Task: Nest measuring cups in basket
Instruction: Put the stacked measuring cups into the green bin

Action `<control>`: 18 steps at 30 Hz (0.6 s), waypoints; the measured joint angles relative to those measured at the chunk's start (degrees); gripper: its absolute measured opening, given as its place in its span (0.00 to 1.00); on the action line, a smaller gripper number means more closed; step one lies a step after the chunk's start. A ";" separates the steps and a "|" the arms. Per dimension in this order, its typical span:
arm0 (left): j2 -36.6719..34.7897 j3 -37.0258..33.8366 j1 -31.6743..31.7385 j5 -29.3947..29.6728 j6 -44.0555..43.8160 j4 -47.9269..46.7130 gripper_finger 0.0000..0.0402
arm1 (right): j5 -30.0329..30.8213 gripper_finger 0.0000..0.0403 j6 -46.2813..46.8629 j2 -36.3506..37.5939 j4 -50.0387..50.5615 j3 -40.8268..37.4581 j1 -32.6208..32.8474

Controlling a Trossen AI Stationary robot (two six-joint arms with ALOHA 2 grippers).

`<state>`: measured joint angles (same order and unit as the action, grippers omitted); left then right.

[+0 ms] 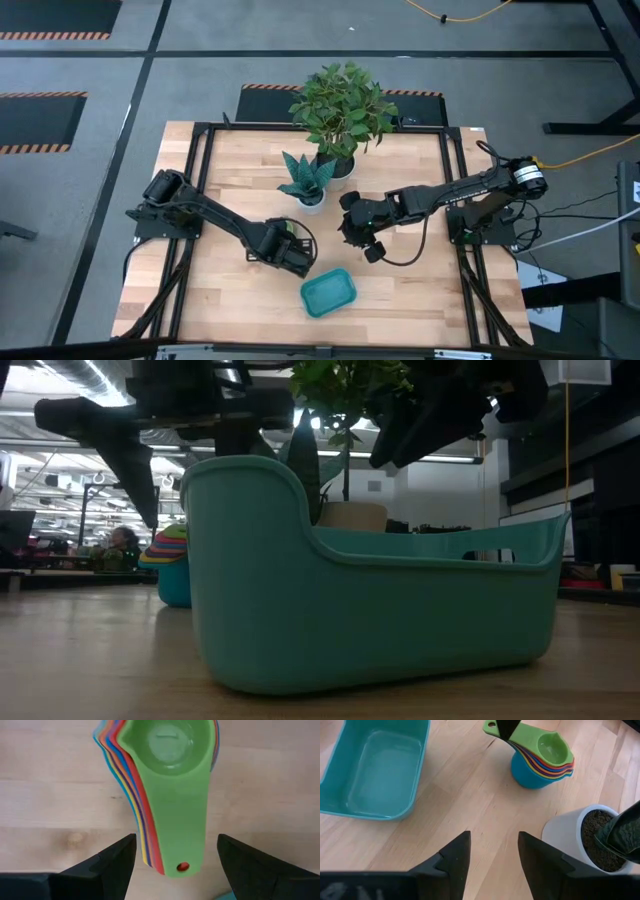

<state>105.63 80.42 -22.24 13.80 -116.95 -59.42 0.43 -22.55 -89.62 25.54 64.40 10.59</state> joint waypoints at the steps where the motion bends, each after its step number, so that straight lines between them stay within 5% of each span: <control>1: 0.09 0.01 0.00 -0.01 0.02 0.09 0.68 | 0.00 0.42 0.00 0.00 0.02 0.00 -0.01; 18: 1.74 0.02 0.00 -1.55 -0.03 -1.59 0.68 | 0.00 0.42 0.00 0.00 0.04 0.00 0.00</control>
<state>107.36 80.44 -22.24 12.25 -116.99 -61.01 0.43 -22.55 -89.62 25.58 64.40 10.59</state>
